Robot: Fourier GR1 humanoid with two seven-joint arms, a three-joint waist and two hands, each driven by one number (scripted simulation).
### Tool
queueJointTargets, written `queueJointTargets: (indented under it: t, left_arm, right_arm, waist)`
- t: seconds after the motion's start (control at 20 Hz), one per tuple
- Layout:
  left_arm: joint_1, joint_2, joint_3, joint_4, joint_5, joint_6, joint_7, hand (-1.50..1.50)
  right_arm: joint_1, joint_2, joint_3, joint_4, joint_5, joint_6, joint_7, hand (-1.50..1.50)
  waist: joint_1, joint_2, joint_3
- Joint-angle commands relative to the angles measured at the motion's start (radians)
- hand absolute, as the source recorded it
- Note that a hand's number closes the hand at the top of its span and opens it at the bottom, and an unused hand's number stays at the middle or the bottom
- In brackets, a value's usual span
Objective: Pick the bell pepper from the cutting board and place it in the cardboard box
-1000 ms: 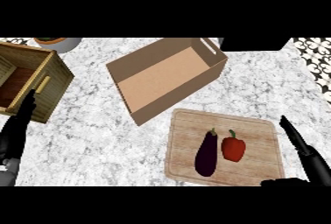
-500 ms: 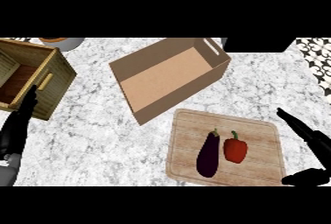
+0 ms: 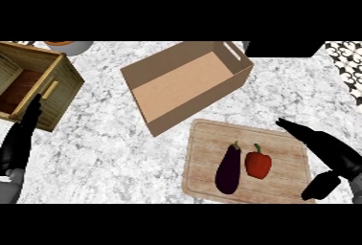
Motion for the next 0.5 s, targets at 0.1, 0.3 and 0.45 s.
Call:
queueJointTargets:
  t: [0.1,0.3,0.45]
  left_arm:
    - [0.033,-0.012,0.046,-0.036,-0.023,-0.025,-0.009,0.00]
    - [0.063,-0.028,0.075,-0.042,-0.053,-0.052,-0.004,0.00]
    - [-0.052,-0.030,0.133,0.049,-0.058,-0.123,0.011,0.00]
  right_arm:
    - [-0.074,0.093,0.026,0.001,0.092,0.094,0.166,-1.50]
    - [-0.103,0.182,0.027,0.090,0.174,0.110,0.141,-1.50]
    - [-0.066,0.182,-0.025,0.036,0.185,0.153,0.123,-1.50]
  waist:
    - [0.000,-0.001,0.001]
    - [0.000,0.000,0.001]
    - [-0.009,0.000,0.001]
